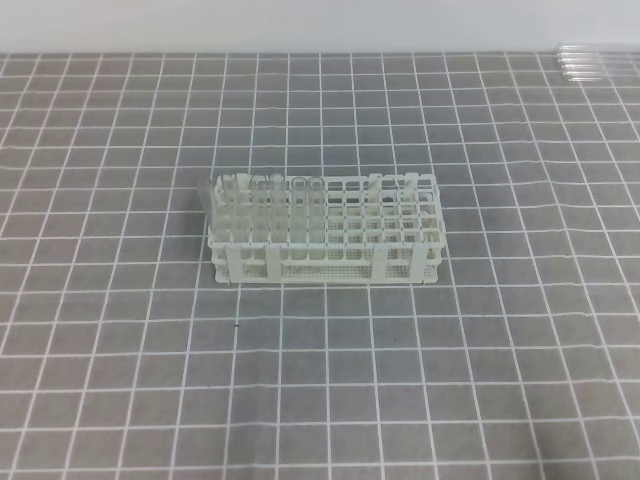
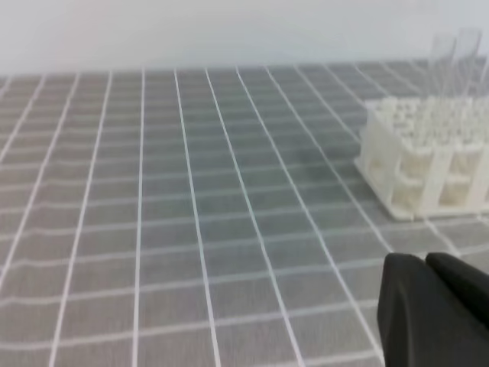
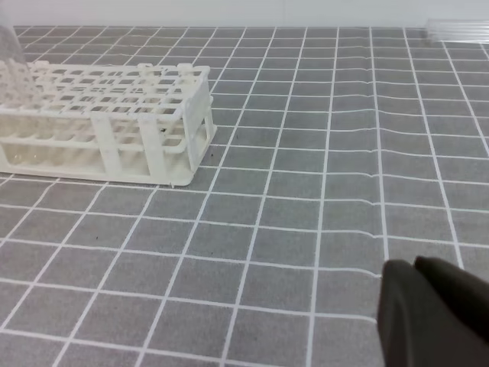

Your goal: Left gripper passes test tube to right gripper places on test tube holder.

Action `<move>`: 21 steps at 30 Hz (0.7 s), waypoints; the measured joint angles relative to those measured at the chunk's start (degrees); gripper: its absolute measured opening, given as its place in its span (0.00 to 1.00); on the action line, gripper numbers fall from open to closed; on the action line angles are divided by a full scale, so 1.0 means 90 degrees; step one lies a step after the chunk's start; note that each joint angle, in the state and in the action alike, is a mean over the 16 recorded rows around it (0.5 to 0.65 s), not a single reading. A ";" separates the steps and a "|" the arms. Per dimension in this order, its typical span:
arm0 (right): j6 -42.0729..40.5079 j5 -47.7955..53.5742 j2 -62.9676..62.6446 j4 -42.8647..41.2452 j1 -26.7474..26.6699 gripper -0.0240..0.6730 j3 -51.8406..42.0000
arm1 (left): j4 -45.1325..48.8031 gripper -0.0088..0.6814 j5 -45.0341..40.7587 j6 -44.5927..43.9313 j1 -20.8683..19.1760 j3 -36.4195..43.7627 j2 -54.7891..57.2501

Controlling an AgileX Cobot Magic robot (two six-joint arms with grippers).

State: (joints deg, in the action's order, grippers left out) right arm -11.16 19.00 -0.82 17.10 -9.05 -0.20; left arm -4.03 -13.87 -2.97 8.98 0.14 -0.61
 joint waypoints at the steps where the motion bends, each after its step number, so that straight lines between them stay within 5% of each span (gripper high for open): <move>1: 0.0000 0.0000 0.0000 0.0000 0.0000 0.02 0.0000 | -0.0129 0.01 -0.0063 -0.0173 0.0000 0.0000 0.0000; 7: 0.0000 0.0000 0.0004 0.0000 0.0000 0.02 0.0000 | -0.0615 0.01 -0.0438 -0.0903 0.0000 -0.0006 0.0025; 21: 0.0000 0.0000 0.0014 0.0007 0.0000 0.02 0.0000 | -0.0524 0.01 -0.0600 -0.0940 -0.0001 0.0018 -0.0032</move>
State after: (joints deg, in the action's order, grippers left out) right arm -11.16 19.00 -0.70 17.17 -9.05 -0.20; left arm -8.74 -19.26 -11.43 8.97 0.30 -0.91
